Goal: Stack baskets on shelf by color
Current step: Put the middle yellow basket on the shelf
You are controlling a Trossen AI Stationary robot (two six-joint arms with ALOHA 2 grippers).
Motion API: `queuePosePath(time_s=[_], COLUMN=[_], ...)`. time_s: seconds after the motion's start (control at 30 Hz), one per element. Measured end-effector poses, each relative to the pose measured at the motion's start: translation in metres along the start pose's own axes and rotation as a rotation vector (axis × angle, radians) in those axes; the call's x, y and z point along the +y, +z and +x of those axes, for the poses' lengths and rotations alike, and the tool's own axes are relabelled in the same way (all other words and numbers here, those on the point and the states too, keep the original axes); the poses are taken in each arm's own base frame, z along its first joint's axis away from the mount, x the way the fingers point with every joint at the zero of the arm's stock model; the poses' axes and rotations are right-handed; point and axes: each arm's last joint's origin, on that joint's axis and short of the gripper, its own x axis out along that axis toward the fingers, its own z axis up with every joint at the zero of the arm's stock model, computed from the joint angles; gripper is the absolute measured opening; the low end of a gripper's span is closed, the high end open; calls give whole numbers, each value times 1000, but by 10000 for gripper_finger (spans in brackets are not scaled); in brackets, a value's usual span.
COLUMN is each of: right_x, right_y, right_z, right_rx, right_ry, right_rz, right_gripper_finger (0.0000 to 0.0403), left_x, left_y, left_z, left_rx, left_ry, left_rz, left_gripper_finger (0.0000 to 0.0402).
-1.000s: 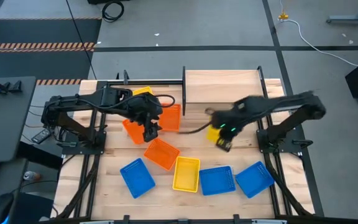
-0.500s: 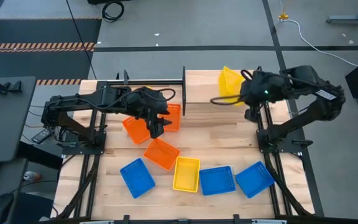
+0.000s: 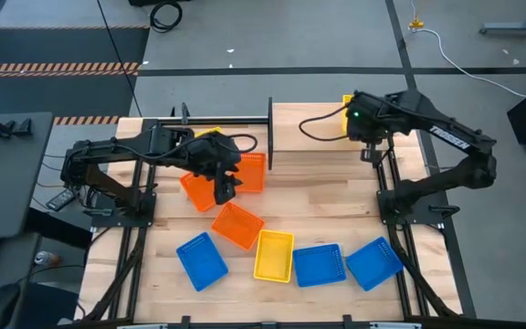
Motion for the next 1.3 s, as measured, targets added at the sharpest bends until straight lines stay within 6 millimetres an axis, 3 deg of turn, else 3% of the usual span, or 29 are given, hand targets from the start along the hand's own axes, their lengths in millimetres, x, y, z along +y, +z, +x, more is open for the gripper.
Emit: queuePosePath(time_s=[0.2, 0.9, 1.3], right_x=[-7, -28, -29], right_y=[-18, -35, -34], right_z=[20, 31, 31], right_rx=[83, 97, 84], right_ry=[27, 64, 46], right_rz=[-66, 10, 62], right_gripper_finger=[22, 39, 145], left_x=[0, 2, 3], left_y=[-2, 1, -1], left_z=[0, 0, 0], left_rx=[17, -21, -1], left_ry=[5, 85, 90], left_rz=[4, 60, 63], left_gripper_finger=[191, 181, 181])
